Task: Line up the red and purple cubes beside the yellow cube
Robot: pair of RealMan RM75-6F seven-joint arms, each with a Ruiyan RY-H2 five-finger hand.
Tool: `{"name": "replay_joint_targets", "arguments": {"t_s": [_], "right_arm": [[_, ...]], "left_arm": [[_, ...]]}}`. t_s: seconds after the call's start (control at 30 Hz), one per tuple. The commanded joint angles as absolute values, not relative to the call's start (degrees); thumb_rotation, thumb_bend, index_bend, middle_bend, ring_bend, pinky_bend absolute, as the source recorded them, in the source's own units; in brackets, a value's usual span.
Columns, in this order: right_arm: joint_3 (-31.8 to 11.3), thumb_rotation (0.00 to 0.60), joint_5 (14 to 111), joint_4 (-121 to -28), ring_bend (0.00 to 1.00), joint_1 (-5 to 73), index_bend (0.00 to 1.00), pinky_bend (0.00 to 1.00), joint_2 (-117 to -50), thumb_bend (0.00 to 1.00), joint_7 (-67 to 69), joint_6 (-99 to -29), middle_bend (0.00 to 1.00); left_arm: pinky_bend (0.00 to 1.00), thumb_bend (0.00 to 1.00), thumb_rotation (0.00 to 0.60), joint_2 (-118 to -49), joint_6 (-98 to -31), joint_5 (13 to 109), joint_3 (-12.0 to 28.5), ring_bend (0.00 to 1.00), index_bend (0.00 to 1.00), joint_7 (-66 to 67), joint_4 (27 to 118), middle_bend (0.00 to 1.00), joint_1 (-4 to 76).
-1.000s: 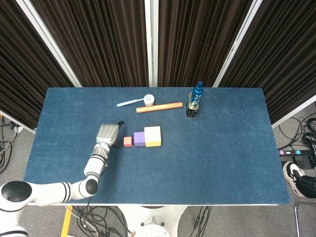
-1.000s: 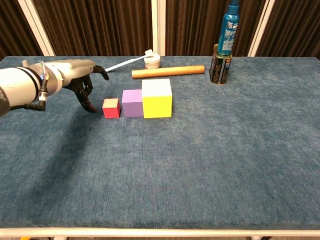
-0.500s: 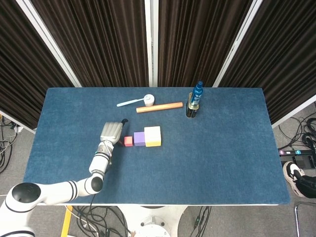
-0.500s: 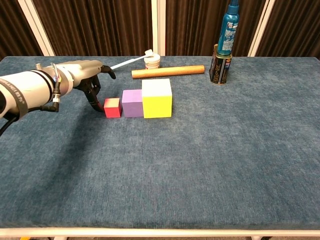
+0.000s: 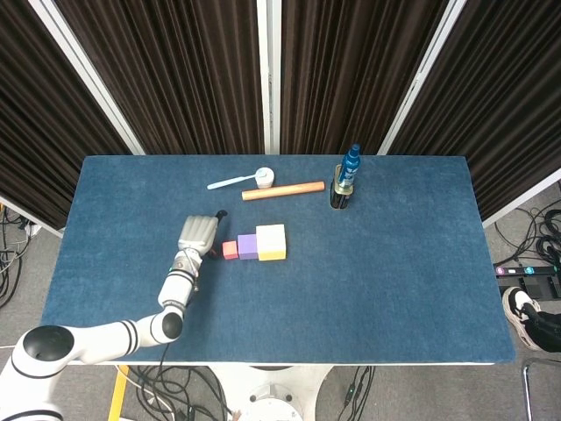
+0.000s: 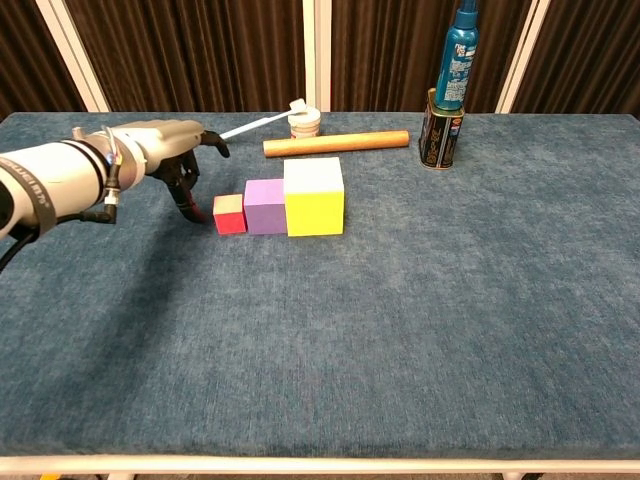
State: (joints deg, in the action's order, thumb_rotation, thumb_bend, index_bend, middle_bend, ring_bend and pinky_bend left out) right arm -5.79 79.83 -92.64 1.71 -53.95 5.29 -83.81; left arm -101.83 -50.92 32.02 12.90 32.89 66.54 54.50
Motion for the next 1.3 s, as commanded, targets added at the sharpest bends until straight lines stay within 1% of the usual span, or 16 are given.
{"name": "replay_joint_targets", "arguments": {"t_s": [0.03, 0.47, 0.97, 1.07, 1.17, 1.23, 1.3], "right_arm": [[-5.79, 0.600, 79.86, -92.63, 0.03, 1.69, 0.00, 0.11, -54.00, 0.15, 5.31, -83.87, 0.10], [-5.81, 0.600, 79.51, -92.67, 0.03, 1.55, 0.00, 0.11, -53.88, 0.15, 5.20, -83.71, 0.10], [-5.90, 0.600, 79.25, -93.19, 0.03, 1.38, 0.00, 0.11, -53.65, 0.15, 4.78, -83.85, 0.10], [-5.93, 0.600, 79.26, -93.17, 0.03, 1.37, 0.00, 0.11, -53.65, 0.15, 4.96, -83.87, 0.10], [-6.02, 0.600, 79.32, -92.87, 0.03, 1.47, 0.00, 0.11, -53.74, 0.15, 5.25, -83.80, 0.10], [-6.08, 0.600, 79.45, -92.55, 0.03, 1.60, 0.00, 0.11, -53.91, 0.15, 5.64, -83.70, 0.10], [-6.16, 0.600, 79.49, -91.78, 0.03, 1.79, 0.00, 0.11, -54.32, 0.15, 6.60, -83.41, 0.10]], "left_arm": [[0.98, 0.15, 0.600, -102.00, -50.48, 32.07, 13.30, 0.93, 0.22, 32.47, 65.79, 0.87, 54.43], [0.98, 0.15, 0.600, -104.48, -48.73, 33.18, 15.11, 0.92, 0.22, 31.17, 62.62, 0.86, 55.38], [0.97, 0.15, 0.600, -104.76, -48.35, 34.70, 15.45, 0.91, 0.22, 31.13, 62.59, 0.86, 55.59], [0.97, 0.15, 0.600, -103.20, -48.89, 34.22, 15.34, 0.91, 0.20, 31.18, 64.41, 0.86, 54.64], [0.96, 0.15, 0.600, -99.69, -50.27, 33.82, 14.99, 0.90, 0.19, 31.09, 68.50, 0.84, 52.79], [0.95, 0.15, 0.600, -96.79, -52.30, 34.39, 14.90, 0.85, 0.18, 30.38, 72.16, 0.79, 51.11], [0.94, 0.15, 0.600, -93.17, -56.32, 36.84, 14.68, 0.76, 0.18, 28.49, 76.64, 0.72, 48.33]]}}
